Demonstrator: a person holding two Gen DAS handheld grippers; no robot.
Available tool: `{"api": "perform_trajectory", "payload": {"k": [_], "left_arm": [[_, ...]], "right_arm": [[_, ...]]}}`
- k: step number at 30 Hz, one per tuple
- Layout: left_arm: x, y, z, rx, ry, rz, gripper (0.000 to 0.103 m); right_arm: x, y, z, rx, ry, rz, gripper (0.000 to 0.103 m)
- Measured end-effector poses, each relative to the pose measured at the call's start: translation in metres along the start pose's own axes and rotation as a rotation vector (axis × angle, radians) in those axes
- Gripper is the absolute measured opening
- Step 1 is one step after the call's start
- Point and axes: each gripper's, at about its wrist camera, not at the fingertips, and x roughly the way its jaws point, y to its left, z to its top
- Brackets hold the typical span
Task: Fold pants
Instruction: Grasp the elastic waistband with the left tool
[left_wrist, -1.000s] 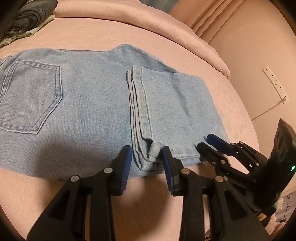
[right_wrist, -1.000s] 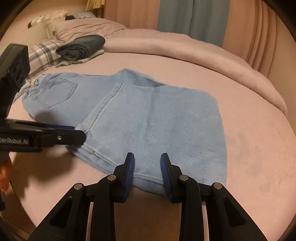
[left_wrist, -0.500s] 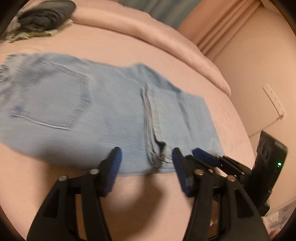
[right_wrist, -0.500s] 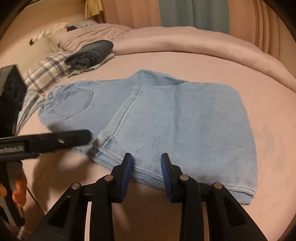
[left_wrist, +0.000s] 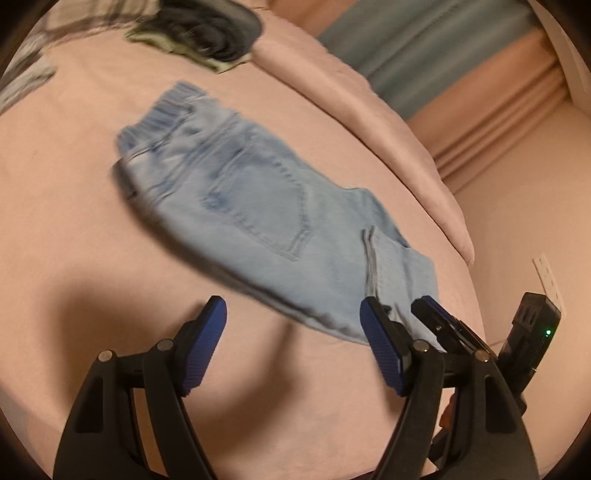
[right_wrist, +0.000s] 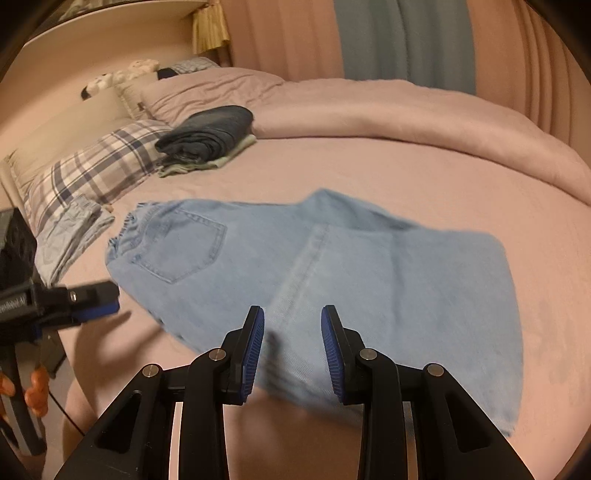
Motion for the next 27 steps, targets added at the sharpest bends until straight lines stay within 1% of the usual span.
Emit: {"api": "perform_trajectory", "payload": {"k": [2,3,4,5,6,7,9,11,13,15,18,21,22,23,24,26,27], "left_arm": [[-0.001,0.008,0.000,-0.037,0.000,0.007,0.075],[-0.002,0.011,0.001,-0.048,0.000,0.007,0.075],[-0.003,0.015,0.002,-0.064,-0.001,0.007,0.075],[-0.004,0.019,0.002,-0.081,-0.002,0.003,0.075],[-0.005,0.024,0.004,-0.103,-0.003,-0.003,0.075],[-0.006,0.029,0.003,-0.117,-0.003,-0.005,0.075],[-0.006,0.036,0.005,-0.149,-0.001,-0.013,0.075],[-0.005,0.042,0.006,-0.175,-0.001,-0.028,0.075],[-0.006,0.045,0.008,-0.180,-0.001,-0.033,0.075],[-0.007,0.045,0.008,-0.169,-0.001,-0.031,0.076],[-0.007,0.042,0.008,-0.156,0.004,-0.031,0.078],[-0.006,0.043,0.011,-0.158,0.007,-0.029,0.079],[-0.005,0.043,0.012,-0.158,0.007,-0.028,0.079],[-0.003,0.042,0.012,-0.158,0.007,-0.027,0.079],[-0.003,0.042,0.013,-0.157,0.010,-0.025,0.079],[0.000,0.042,0.015,-0.158,0.014,-0.023,0.079],[0.001,0.043,0.016,-0.160,0.015,-0.025,0.079]], "right_arm": [[0.012,0.005,0.001,-0.004,0.032,0.011,0.032],[0.023,0.006,-0.002,0.000,0.085,0.025,0.032],[0.040,0.009,-0.008,0.016,0.165,0.040,0.034],[0.042,0.012,-0.011,0.019,0.167,0.034,0.037],[0.039,0.017,-0.013,0.001,0.140,0.032,0.044],[0.038,0.021,-0.013,-0.019,0.139,0.035,0.045],[0.034,0.023,-0.012,-0.028,0.146,0.025,0.045],[0.029,0.020,-0.008,0.001,0.148,0.041,0.045],[0.023,0.018,-0.004,0.017,0.125,0.063,0.045],[0.021,0.018,0.004,0.002,0.102,0.077,0.045],[0.032,0.018,0.021,-0.020,0.081,0.027,0.045],[0.048,0.010,0.041,0.018,0.066,-0.013,0.045],[0.054,0.007,0.046,0.026,0.071,-0.029,0.041],[0.060,0.003,0.049,0.028,0.079,-0.042,0.040],[0.072,0.001,0.053,0.033,0.099,-0.057,0.036],[0.099,-0.003,0.051,0.057,0.185,-0.064,0.035],[0.108,-0.002,0.047,0.044,0.193,-0.082,0.035]]}}
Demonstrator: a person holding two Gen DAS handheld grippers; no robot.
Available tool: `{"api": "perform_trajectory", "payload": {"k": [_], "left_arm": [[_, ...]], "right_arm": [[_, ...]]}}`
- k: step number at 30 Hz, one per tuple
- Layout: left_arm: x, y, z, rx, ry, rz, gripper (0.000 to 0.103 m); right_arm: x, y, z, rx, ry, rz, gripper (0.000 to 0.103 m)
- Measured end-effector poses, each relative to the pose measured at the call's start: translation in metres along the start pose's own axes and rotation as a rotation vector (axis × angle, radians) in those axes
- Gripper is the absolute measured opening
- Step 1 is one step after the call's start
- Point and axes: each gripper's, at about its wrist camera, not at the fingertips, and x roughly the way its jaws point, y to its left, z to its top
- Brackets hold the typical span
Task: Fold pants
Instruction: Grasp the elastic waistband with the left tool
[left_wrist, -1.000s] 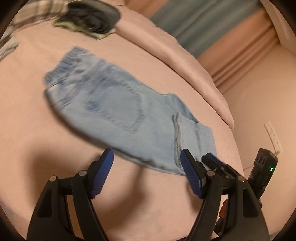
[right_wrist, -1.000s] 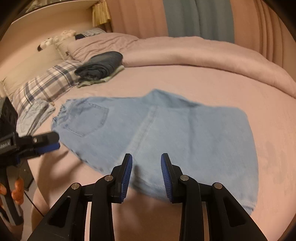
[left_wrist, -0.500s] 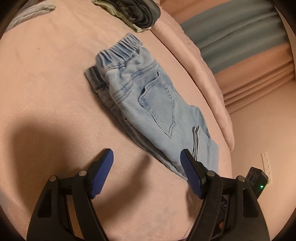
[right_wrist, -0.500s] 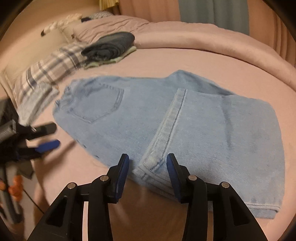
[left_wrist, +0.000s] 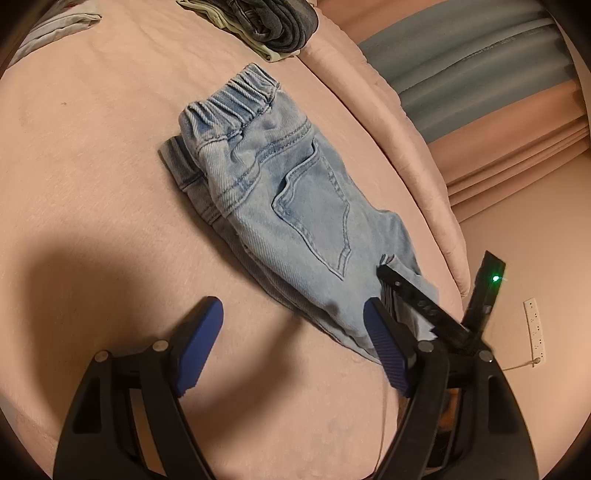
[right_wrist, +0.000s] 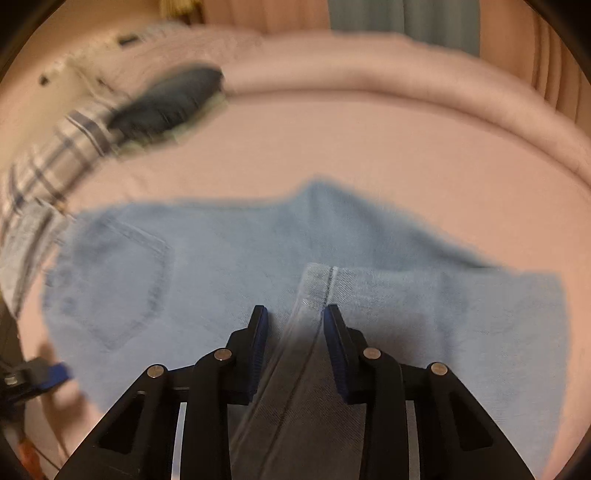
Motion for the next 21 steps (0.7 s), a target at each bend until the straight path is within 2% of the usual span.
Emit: {"api": "perform_trajectory", "payload": {"k": [2,4,7,11,13,15,17,19,20,21], "left_arm": [[0.001,0.001,0.003,-0.007,0.003,-0.003,0.079],[0.002,0.003,0.006,-0.021,0.004,-0.007,0.079],[0.004,0.005,0.009,-0.046,0.002,-0.007,0.079],[0.007,0.006,0.016,-0.080,-0.003,-0.005,0.081],[0.010,0.006,0.019,-0.086,-0.014,0.008,0.081],[0.013,0.007,0.022,-0.102,-0.016,0.022,0.081],[0.012,0.007,0.024,-0.107,-0.026,0.025,0.081],[0.013,0.009,0.026,-0.115,-0.041,0.024,0.081],[0.013,0.010,0.028,-0.122,-0.055,0.020,0.082],[0.012,0.013,0.029,-0.137,-0.070,0.014,0.082]], "right_arm": [[-0.002,0.008,-0.001,-0.048,-0.017,-0.030,0.035],[-0.007,0.005,-0.001,-0.026,-0.011,-0.004,0.035],[-0.022,-0.003,-0.002,0.054,-0.026,0.097,0.035],[-0.035,0.024,-0.009,-0.004,-0.050,0.219,0.035],[-0.025,0.038,-0.006,-0.035,-0.011,0.217,0.035],[0.002,0.053,-0.006,-0.060,0.077,0.169,0.036],[0.011,0.065,-0.005,-0.081,0.051,0.131,0.036],[0.011,0.074,-0.002,-0.086,0.049,0.173,0.036],[0.013,0.079,0.000,-0.085,0.059,0.233,0.036],[0.014,0.082,0.002,-0.096,0.059,0.224,0.037]]}}
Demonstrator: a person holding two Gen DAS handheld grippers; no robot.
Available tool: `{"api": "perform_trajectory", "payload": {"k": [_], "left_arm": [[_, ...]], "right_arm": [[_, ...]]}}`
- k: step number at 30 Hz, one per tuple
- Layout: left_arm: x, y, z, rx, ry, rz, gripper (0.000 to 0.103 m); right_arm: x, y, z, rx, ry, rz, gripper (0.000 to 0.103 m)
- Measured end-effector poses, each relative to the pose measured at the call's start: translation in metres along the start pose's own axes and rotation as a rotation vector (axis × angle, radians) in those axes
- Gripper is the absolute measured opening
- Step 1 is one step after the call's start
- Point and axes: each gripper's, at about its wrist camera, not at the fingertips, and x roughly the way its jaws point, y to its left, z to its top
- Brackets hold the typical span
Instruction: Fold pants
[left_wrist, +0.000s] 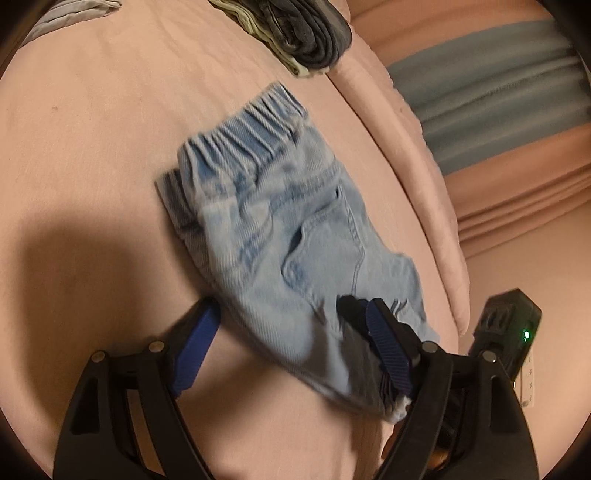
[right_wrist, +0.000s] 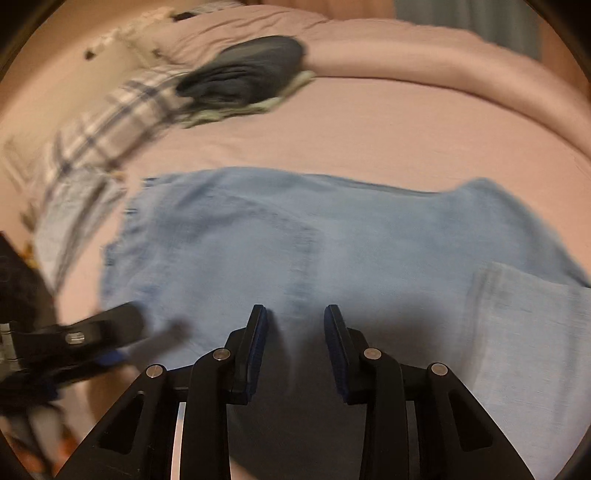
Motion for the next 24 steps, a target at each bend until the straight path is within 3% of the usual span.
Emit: {"api": "perform_trajectory", "payload": {"k": [7,11,15,16,17,18,20,24], "left_arm": [[-0.005,0.018,0.012,-0.145,-0.006,-0.076,0.082],[-0.001,0.014,0.021,-0.176,0.005,-0.101,0.095],[0.000,0.010,0.024,-0.218,-0.017,-0.122,0.097],[-0.003,0.012,0.023,-0.228,-0.027,-0.133,0.090],[-0.004,0.011,0.022,-0.228,-0.032,-0.138,0.070],[-0.005,0.013,0.021,-0.221,-0.032,-0.135,0.059],[-0.004,0.022,0.020,-0.234,-0.030,-0.101,0.026],[-0.005,0.029,0.017,-0.279,-0.034,-0.115,0.022]], "right_arm": [[0.004,0.008,0.012,0.017,-0.005,-0.003,0.037],[0.008,0.007,0.010,0.013,-0.004,-0.006,0.037],[0.005,0.002,0.009,0.028,-0.008,0.014,0.037],[0.005,0.001,0.009,0.032,-0.008,0.021,0.037],[0.004,0.000,0.009,0.036,-0.008,0.027,0.037],[0.004,-0.001,0.009,0.039,-0.008,0.034,0.037],[0.004,-0.002,0.008,0.037,-0.011,0.043,0.037],[0.004,-0.003,0.007,0.026,-0.015,0.045,0.037]]}}
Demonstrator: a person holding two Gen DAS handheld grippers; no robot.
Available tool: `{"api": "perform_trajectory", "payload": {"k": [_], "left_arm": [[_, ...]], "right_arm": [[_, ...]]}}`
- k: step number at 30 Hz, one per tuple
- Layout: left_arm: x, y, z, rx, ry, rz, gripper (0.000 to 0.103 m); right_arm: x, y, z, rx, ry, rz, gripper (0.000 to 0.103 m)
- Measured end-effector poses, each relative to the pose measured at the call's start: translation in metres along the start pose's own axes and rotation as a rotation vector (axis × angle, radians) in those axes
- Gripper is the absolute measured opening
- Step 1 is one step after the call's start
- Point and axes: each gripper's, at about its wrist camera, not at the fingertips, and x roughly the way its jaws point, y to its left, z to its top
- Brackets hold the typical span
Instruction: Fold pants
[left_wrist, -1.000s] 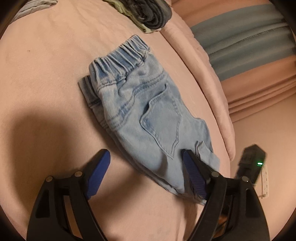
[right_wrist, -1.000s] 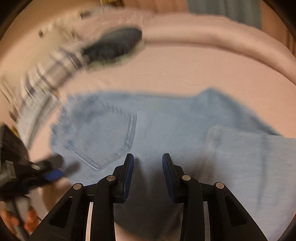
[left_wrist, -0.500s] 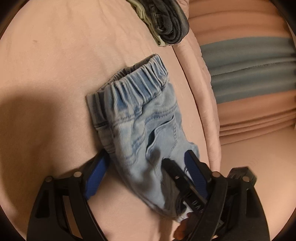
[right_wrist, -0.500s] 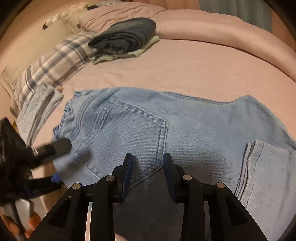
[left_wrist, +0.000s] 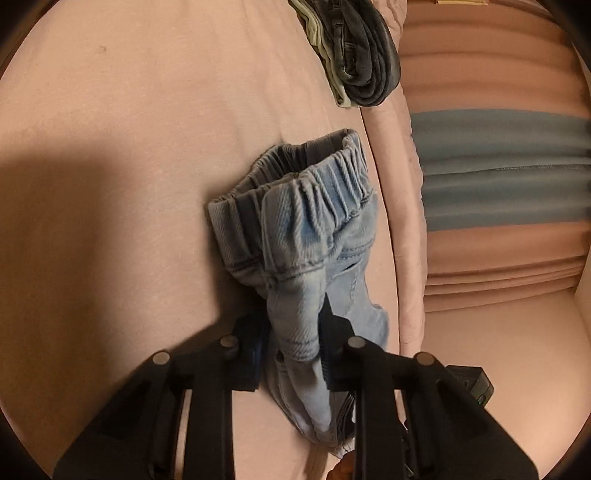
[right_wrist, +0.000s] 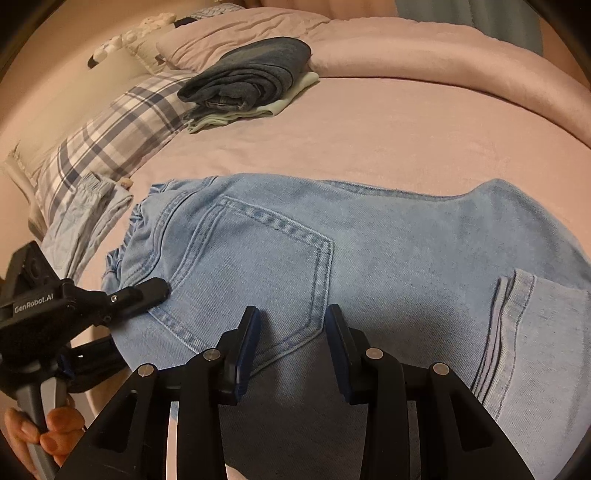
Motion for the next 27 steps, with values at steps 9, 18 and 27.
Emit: {"api": "perform_trajectory", "payload": {"k": [9,18,27], "left_arm": [[-0.026,-0.103,-0.042,0.519,-0.153,0.030,0.016],[-0.024,-0.135,-0.081,0.738,-0.154,0.067,0.016],[-0.017,-0.145,-0.099,0.820,-0.128,0.107,0.017]], "right_arm": [[-0.033,-0.032,-0.007,0.068,-0.025,-0.089,0.037],[-0.009,-0.048,-0.002,0.086,-0.021,-0.102,0.029],[-0.040,-0.019,-0.052,0.044,0.013,0.026,0.029]]}}
